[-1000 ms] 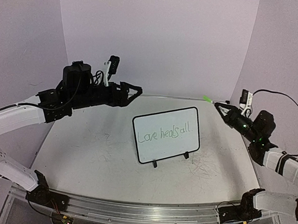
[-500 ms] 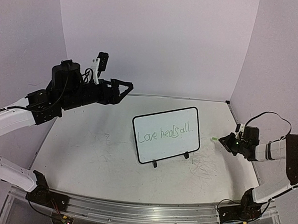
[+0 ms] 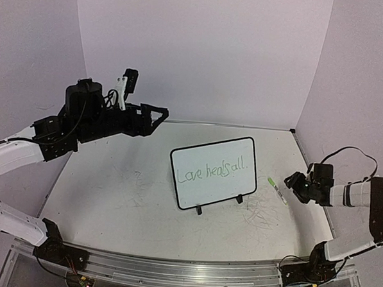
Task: Write a sentence on the whiteboard
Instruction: Reset both arms
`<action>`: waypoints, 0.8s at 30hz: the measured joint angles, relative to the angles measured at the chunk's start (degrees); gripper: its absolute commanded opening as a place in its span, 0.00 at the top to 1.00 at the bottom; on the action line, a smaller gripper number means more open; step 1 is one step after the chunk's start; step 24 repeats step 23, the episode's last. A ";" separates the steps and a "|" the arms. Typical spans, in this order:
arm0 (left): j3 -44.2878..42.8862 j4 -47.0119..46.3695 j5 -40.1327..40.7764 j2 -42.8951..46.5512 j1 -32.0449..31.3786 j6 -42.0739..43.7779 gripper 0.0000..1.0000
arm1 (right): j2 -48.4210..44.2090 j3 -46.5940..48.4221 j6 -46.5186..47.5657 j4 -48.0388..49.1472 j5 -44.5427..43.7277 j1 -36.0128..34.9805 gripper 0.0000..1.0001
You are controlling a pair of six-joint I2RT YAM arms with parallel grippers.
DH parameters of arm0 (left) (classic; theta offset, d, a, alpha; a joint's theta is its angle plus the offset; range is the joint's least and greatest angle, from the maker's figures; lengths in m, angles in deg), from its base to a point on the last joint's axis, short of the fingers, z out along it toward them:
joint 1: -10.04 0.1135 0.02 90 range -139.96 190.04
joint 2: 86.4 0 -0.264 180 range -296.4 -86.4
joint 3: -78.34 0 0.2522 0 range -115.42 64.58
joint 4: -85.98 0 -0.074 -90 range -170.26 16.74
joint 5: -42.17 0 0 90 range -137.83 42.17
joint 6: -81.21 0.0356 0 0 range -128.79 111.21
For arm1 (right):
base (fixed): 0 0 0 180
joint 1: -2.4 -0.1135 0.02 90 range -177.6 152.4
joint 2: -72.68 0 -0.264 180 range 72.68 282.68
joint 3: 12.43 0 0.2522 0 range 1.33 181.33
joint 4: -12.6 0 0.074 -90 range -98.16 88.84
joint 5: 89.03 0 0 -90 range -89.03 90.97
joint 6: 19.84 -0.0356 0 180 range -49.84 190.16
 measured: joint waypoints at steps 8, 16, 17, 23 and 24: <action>-1.88 1.42 8.80 4.42 -0.04 5.24 0.11 | -30.96 7.41 4.39 -21.72 -8.46 0.04 0.02; -8.54 1.97 14.62 8.53 -0.04 11.17 0.10 | -49.74 33.83 16.29 -31.49 -2.60 0.00 0.02; -9.09 1.96 14.84 8.93 -0.04 11.59 0.10 | -49.79 37.01 17.18 -31.98 -2.60 0.00 0.02; -9.97 1.81 15.65 10.53 -0.04 13.51 0.10 | -49.49 50.69 20.95 -35.73 -3.09 0.02 0.02; -9.97 1.81 15.65 10.53 -0.04 13.51 0.10 | -49.49 50.69 20.95 -35.73 -3.09 0.02 0.02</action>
